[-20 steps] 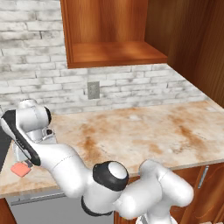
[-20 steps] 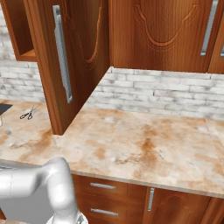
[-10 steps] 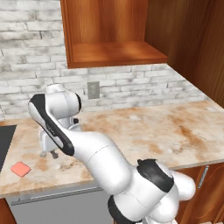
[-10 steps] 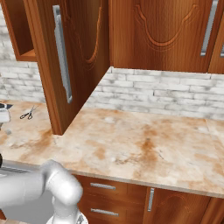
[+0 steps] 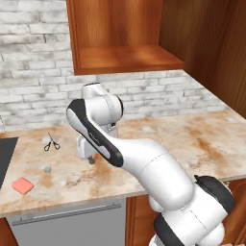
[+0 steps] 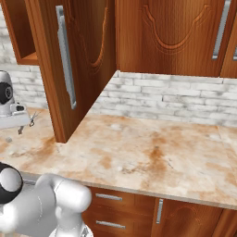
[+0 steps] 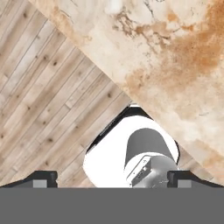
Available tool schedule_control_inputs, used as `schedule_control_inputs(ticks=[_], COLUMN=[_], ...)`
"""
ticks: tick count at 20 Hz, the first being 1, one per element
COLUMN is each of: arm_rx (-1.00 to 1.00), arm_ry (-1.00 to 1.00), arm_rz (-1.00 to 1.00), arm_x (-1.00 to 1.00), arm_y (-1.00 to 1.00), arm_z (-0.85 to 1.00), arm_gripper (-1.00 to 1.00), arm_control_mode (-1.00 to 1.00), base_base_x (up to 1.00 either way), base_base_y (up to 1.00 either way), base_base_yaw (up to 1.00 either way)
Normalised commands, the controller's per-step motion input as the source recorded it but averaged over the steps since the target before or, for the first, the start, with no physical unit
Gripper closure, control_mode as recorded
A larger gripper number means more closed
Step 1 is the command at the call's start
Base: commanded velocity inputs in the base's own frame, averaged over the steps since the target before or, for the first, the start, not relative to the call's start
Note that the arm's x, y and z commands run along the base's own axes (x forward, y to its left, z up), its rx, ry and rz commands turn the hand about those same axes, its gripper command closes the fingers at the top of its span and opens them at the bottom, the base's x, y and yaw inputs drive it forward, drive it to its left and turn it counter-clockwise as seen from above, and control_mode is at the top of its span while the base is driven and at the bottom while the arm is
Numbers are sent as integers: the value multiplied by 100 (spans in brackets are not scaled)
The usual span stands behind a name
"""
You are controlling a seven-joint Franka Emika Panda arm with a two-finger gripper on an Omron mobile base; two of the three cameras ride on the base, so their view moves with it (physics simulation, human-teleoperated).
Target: Open the cabinet. Pick the bar soap and place it next to the sink. Then close the cabinet.
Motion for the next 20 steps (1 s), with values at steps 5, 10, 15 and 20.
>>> schedule_control_inputs(ticks=[5,10,15,20], arm_rx=[16,4,2,8], arm_ry=[-42,-10,1,0], arm_rz=[0,-11,-20,-37], arm_x=[0,-17,-49,-36], arm_y=[-69,-44,-21,-26], arm_z=[0,25,44,11], arm_gripper=[-100,-100,-100,-100], arm_control_mode=[-100,-100,-100,-100], base_base_x=[0,0,0,0], base_base_y=[0,0,0,0], base_base_yaw=[0,0,0,0])
